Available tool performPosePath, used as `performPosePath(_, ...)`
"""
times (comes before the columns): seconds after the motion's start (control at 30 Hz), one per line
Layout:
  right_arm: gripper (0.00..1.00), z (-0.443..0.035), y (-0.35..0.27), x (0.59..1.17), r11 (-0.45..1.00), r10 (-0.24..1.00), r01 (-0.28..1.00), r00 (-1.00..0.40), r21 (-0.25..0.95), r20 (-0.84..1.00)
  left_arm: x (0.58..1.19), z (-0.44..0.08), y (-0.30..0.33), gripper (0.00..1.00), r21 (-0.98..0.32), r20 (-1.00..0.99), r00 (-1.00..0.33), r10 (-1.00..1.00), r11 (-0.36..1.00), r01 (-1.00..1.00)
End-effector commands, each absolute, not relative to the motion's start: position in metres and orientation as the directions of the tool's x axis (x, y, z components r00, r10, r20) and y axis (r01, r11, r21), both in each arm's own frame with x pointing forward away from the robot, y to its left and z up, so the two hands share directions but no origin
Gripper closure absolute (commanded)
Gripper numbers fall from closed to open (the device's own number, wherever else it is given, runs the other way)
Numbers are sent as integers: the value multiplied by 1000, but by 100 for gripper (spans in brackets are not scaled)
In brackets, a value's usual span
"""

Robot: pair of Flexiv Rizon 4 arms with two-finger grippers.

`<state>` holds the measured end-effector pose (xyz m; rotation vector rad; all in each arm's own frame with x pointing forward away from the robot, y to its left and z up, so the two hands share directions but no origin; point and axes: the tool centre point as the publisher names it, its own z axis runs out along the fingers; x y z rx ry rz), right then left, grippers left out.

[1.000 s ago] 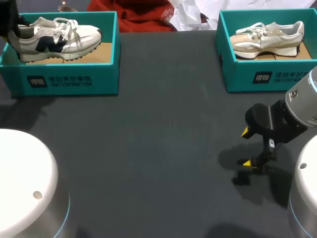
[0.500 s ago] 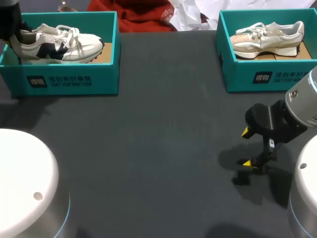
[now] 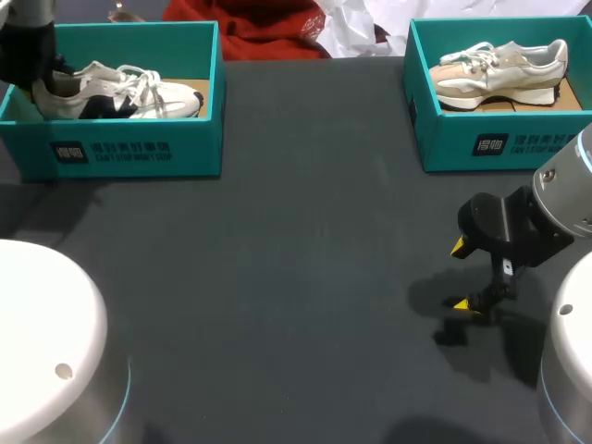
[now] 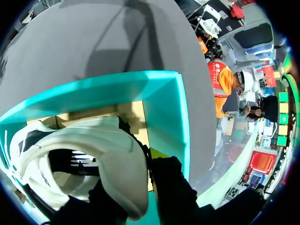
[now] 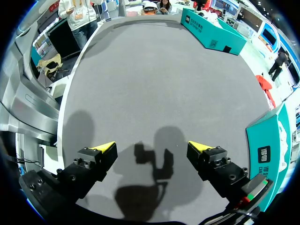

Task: Take the shoe out of the shoebox, open the shoe tongue, remove and reinsert the insole, then place the shoe into the shoebox

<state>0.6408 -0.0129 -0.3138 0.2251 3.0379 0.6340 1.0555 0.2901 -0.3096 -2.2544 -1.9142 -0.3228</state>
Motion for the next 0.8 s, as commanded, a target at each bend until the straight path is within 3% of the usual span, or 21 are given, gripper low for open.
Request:
performPosePath(0.03, 0, -314, -12, 639, 907, 149, 135, -989, 398, -3, 1049, -315, 289, 100, 12, 279, 165, 946, -175, 984)
performPosePath(0.8, 0, -314, -12, 639, 907, 149, 135, -989, 398, -3, 1044, -359, 284, 100, -46, 323, 141, 936, -133, 990)
